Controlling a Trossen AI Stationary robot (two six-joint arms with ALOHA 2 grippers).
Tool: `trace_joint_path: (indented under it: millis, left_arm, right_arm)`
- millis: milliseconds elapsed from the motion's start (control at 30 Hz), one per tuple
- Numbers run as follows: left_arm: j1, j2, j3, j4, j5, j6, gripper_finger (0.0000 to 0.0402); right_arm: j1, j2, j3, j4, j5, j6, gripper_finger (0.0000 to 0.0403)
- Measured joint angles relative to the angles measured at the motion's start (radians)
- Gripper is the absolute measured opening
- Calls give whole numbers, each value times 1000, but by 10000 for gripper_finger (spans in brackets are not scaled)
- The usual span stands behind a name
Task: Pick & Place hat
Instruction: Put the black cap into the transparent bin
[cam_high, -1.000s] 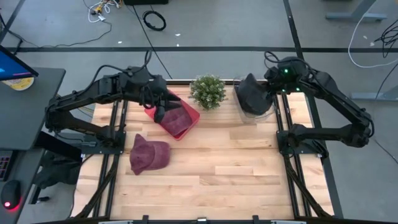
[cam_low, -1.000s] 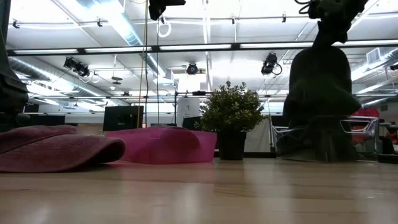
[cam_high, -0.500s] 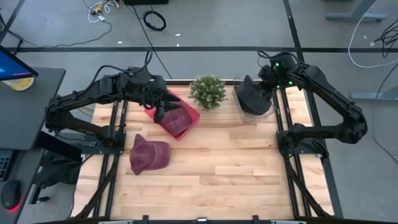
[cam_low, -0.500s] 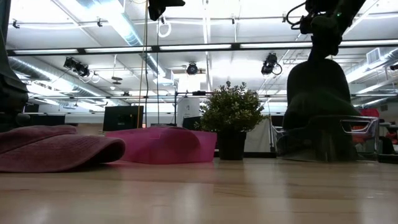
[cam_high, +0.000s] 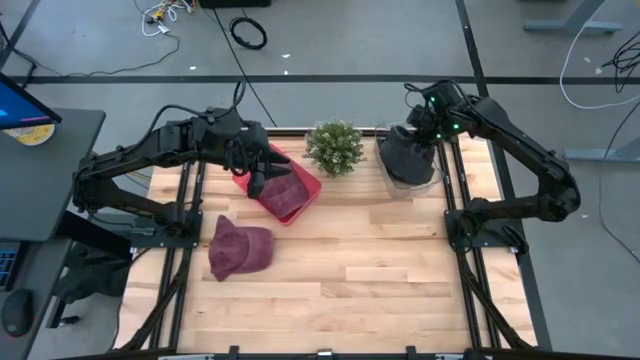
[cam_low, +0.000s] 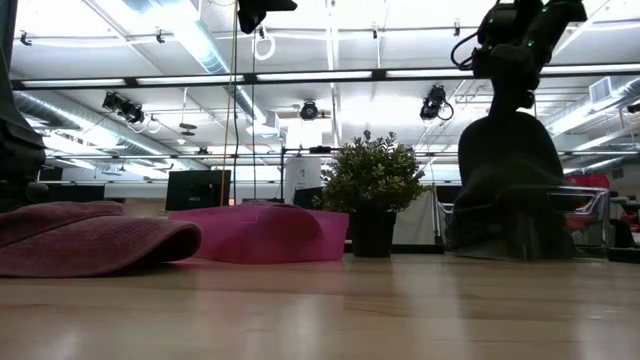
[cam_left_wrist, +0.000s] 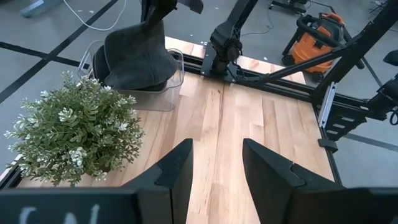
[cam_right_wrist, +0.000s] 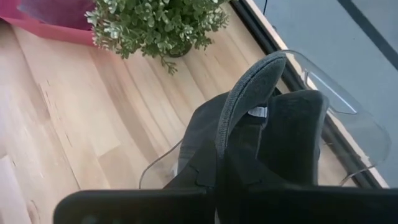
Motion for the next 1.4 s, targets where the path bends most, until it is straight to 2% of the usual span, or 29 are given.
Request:
trace_joint_path:
  millis: [200, 533, 667, 967, 1133, 1400]
  left_arm:
    - [0, 0, 0, -27, -14, -2, 142]
    - [0, 1, 0, -43, -19, -1, 142]
    - [0, 1, 0, -42, -19, -1, 142]
    - [0, 1, 0, -42, -19, -2, 142]
    - [0, 1, 0, -42, -19, -2, 142]
    - [0, 1, 0, -42, -19, -2, 142]
  right_arm:
    - [0, 33, -17, 7, 0, 0, 4]
    - [0, 32, -223, 176, -3, 24, 4]
    - [0, 32, -275, 261, 0, 42, 4]
    - [-39, 28, -366, 321, -16, 55, 6]
    - [-45, 31, -387, 333, 6, 102, 43]
    - [-46, 28, -358, 298, 45, 143, 140]
